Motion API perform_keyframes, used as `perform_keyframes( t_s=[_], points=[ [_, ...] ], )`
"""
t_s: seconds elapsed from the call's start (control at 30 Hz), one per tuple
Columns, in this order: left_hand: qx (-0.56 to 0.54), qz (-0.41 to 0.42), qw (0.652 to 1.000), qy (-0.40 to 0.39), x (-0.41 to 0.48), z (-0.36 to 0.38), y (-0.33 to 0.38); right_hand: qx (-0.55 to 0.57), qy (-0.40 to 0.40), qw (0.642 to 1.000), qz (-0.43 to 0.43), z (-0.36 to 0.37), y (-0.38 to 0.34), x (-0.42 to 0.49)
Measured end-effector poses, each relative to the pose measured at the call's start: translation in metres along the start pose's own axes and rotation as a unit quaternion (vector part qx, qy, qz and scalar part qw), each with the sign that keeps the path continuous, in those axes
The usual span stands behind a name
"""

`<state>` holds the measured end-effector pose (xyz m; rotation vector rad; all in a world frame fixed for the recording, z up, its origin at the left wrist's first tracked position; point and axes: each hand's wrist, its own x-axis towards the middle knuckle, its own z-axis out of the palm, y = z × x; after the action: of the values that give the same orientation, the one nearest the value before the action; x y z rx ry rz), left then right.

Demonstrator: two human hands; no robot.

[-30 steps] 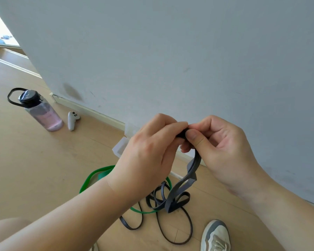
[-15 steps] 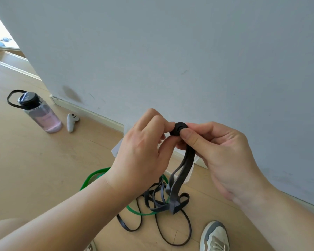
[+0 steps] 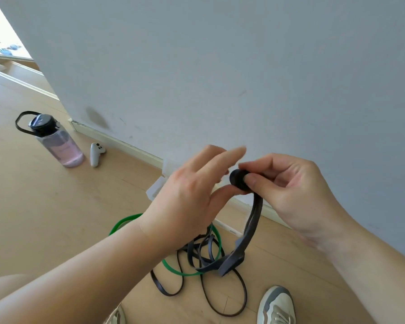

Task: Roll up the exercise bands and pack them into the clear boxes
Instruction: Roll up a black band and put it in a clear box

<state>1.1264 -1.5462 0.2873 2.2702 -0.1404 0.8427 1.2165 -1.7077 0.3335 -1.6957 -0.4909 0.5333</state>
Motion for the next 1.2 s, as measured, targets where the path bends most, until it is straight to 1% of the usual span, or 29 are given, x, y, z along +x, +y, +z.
perform_keyframes(
  t_s=[0.1,0.23,0.4,0.53,0.6,0.7,0.8,0.87,0.93,1.0,1.07,1.13,1.2],
  points=[
    [0.023,0.034,0.999,0.012,0.001,0.001,0.002,0.055,-0.002,0.998,0.007,0.004,-0.001,-0.001],
    [0.04,0.023,0.998,0.046,0.005,0.0,0.005,0.148,0.017,0.988,0.031,0.005,-0.001,-0.002],
    [0.062,0.001,0.996,0.066,0.005,-0.001,0.007,0.14,0.061,0.988,0.001,0.005,-0.001,-0.004],
    [0.08,0.008,0.993,0.085,0.006,-0.001,0.007,0.148,0.032,0.989,0.008,0.007,-0.003,-0.006],
    [0.073,0.016,0.993,0.092,0.006,-0.001,0.008,0.14,0.032,0.99,-0.008,0.008,-0.004,-0.007],
    [0.031,-0.015,0.995,0.089,0.003,0.0,0.012,0.089,0.062,0.993,-0.042,0.009,-0.003,-0.008],
    [-0.061,-0.096,0.993,0.041,0.0,0.002,0.013,-0.009,0.085,0.993,-0.077,0.006,-0.001,-0.004],
    [-0.116,-0.163,0.98,0.02,0.001,0.0,0.014,-0.073,0.083,0.988,-0.111,0.005,-0.001,-0.003],
    [-0.15,-0.219,0.964,0.016,0.003,-0.002,0.015,-0.126,0.071,0.98,-0.14,0.007,0.0,-0.003],
    [-0.174,-0.248,0.953,0.007,0.004,-0.005,0.017,-0.155,0.067,0.973,-0.154,0.009,0.0,-0.005],
    [-0.194,-0.244,0.95,0.011,0.003,-0.008,0.021,-0.125,0.074,0.978,-0.148,0.011,0.001,-0.005],
    [-0.199,-0.229,0.952,0.034,0.003,-0.01,0.024,-0.036,0.077,0.989,-0.123,0.013,0.001,-0.006],
    [-0.232,-0.235,0.942,0.059,0.004,-0.011,0.024,0.035,0.08,0.992,-0.097,0.015,-0.001,-0.007]
  ],
)
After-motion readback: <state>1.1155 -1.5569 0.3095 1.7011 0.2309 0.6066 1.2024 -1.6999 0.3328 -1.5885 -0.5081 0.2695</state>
